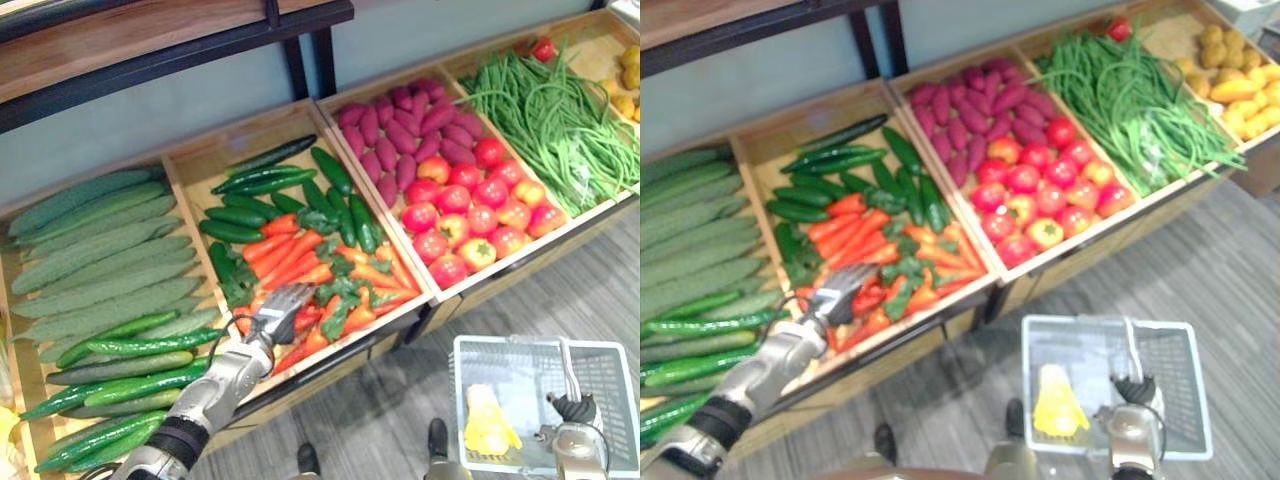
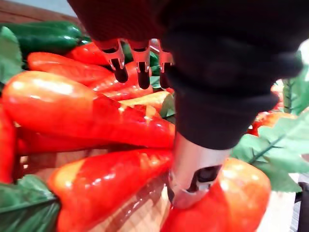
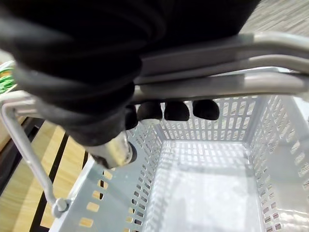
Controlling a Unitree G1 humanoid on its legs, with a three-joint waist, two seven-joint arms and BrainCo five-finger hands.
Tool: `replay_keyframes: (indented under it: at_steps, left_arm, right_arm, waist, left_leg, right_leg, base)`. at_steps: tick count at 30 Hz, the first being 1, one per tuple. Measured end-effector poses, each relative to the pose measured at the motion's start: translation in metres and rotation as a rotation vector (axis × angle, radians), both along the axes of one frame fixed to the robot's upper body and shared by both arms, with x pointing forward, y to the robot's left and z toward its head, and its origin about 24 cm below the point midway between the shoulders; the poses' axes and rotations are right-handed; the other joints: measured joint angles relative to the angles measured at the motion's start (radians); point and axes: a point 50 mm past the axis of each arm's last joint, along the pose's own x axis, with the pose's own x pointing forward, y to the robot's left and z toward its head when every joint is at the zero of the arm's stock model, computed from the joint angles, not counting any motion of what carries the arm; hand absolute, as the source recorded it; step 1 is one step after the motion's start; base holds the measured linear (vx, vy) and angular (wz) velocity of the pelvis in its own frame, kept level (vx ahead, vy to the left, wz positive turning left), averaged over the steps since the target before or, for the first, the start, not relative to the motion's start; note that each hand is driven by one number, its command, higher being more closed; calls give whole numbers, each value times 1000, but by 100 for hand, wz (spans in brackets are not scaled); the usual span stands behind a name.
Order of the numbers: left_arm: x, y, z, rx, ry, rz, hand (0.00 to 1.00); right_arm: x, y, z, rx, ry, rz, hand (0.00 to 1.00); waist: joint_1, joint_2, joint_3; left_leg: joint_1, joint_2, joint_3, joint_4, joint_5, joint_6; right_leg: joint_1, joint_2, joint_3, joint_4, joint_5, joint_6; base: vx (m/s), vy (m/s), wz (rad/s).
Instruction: Pick vegetable in the basket
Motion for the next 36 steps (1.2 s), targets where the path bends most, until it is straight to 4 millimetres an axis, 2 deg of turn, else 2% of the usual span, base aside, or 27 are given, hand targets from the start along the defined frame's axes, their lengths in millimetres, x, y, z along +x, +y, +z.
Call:
replay_keyframes:
  at_steps: [8, 21, 30, 32, 33, 36]
  left_arm:
    - [5, 5, -4, 94, 18, -24, 0]
    - [5, 16, -11, 114, 48, 21, 0]
    - [9, 38, -9, 103, 33, 141, 0]
    - [9, 38, -9, 96, 29, 147, 0]
    - [9, 38, -9, 93, 28, 149, 100]
    - [10, 37, -8, 86, 20, 150, 100]
  right_arm:
    - [3, 1, 2, -5, -8, 14, 100]
    - [5, 1, 3, -14, -8, 28, 100]
    - [13, 0, 7, -23, -17, 44, 100]
    - [15, 0, 7, -22, -20, 45, 100]
    - [15, 1, 7, -22, -22, 46, 100]
    - [18, 1, 9, -22, -30, 48, 100]
  waist:
    - [0, 0, 0]
    - [0, 3, 2]
    - [-4, 9, 8]
    - [-4, 9, 9]
    - [-5, 9, 9]
    - [-8, 9, 17]
  left_leg:
    - [-4, 0, 17, 0, 0, 0]
    - [-23, 0, 20, 1, 0, -1]
    - [-40, -1, 13, 7, 0, 0]
    - [-41, -1, 12, 7, 0, 0]
    - [-42, -1, 11, 7, 0, 0]
    - [-43, -1, 10, 9, 0, 0]
  right_leg:
    - [-16, 0, 14, 0, 3, -3]
    - [-34, -1, 17, -2, 7, -1]
    - [-49, 0, 16, 1, 9, 2]
    - [-49, -1, 16, 1, 9, 2]
    - [-49, -1, 15, 1, 9, 2]
    - [-49, -1, 14, 2, 9, 2]
  base:
    - [2, -1, -5]
    - [-1, -1, -1]
    - [0, 0, 0]
    - [0, 0, 0]
    - [0, 0, 0]
    - [0, 0, 0]
